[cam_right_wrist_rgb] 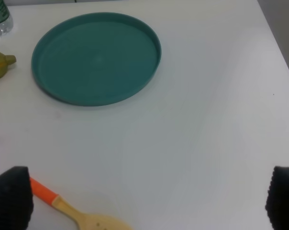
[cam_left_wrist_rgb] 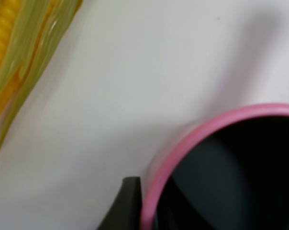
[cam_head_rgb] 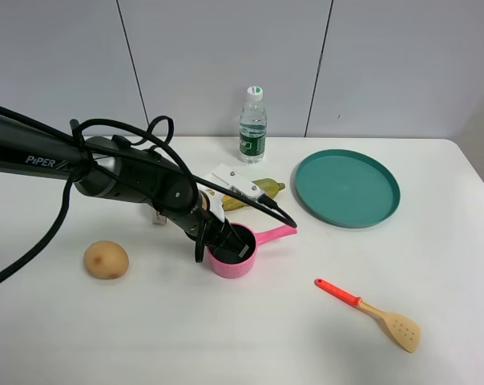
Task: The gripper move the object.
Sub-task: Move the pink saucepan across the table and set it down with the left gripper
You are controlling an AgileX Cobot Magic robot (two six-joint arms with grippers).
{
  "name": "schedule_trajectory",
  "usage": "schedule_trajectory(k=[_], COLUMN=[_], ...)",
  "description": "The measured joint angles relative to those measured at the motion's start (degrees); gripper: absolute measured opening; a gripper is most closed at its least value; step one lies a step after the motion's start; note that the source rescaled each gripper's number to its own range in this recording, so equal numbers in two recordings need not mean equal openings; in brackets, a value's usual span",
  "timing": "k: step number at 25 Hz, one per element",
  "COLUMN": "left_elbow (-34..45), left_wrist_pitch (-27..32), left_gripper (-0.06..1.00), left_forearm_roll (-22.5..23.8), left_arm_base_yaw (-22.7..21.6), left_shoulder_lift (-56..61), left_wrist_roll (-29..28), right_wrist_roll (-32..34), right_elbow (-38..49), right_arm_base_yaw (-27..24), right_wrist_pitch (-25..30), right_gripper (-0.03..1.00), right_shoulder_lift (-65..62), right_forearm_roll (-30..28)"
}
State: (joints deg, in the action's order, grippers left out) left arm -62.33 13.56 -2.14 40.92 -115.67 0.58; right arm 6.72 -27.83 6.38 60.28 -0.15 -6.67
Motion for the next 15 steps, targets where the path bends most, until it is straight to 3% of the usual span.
schedule_trajectory(k=[8, 15], left_elbow=[0.0, 0.0], left_wrist_pitch=[2.5, 9.6], left_gripper=[0.0, 0.0], left_forearm_roll=[0.1, 0.1], left_arm_base_yaw=[0.1, 0.1], left_shoulder_lift=[7.7, 16.8], left_wrist_roll=[0.0, 0.0], right_wrist_roll=[0.0, 0.0], right_elbow=[0.0, 0.0], right_arm_base_yaw=[0.0, 0.0], right_wrist_pitch=[0.0, 0.0], right_gripper=[1.0, 1.0], right_shoulder_lift=[0.0, 0.0], right_forearm_roll=[0.0, 0.0])
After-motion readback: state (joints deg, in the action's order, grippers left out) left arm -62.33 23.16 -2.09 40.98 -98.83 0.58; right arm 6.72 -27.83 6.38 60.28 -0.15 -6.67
